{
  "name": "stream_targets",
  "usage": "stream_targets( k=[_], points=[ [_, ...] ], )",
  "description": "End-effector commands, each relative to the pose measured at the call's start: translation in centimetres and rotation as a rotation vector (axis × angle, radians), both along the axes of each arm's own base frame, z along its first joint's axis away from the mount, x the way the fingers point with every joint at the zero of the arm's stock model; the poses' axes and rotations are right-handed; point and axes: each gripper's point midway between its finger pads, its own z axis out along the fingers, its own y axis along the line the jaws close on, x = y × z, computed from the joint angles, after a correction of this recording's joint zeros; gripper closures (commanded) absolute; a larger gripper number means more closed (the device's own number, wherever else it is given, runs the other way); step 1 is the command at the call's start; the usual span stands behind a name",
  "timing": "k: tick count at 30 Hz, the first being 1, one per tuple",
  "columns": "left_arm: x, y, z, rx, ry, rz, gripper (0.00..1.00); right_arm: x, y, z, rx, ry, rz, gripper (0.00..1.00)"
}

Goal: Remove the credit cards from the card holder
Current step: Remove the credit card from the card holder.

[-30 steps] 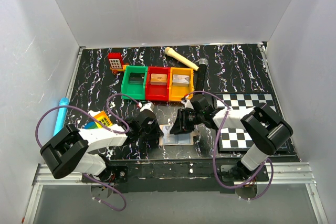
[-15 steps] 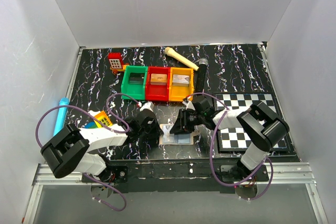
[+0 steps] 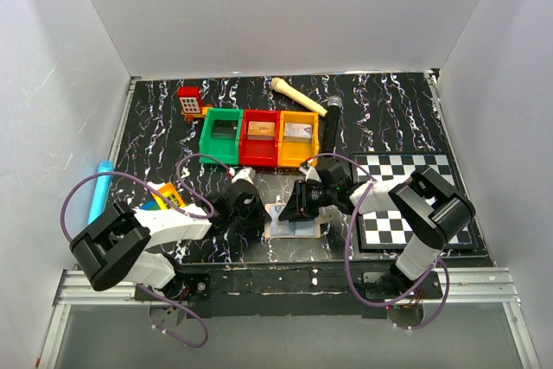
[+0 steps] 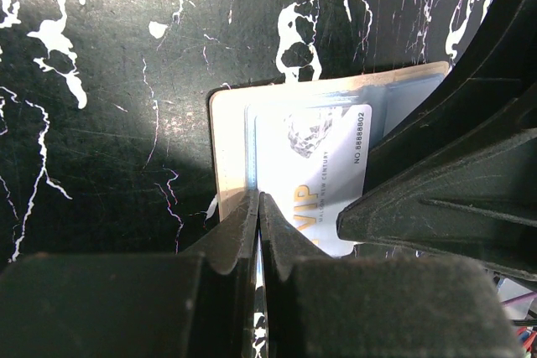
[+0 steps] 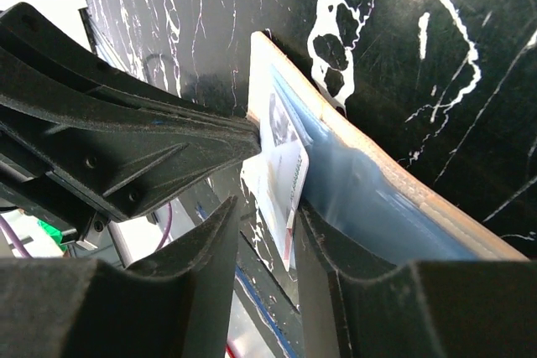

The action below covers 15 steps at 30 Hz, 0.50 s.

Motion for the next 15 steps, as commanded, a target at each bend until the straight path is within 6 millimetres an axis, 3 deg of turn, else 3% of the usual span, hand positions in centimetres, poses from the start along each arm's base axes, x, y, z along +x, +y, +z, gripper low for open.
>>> stream_targets(
  k=[1,15],
  points=[
    [-0.95,0.43,-1.23,0.031,0.035,-0.020,1.00,-0.17,1.20,1.42,0.085,-0.023,0.051,0.62],
    [-1.08,0.60,-1.20,0.029,0.036,-0.013,1.00,-0.35,1.28,1.85,0.127,-0.008,0.068,0.60]
  ],
)
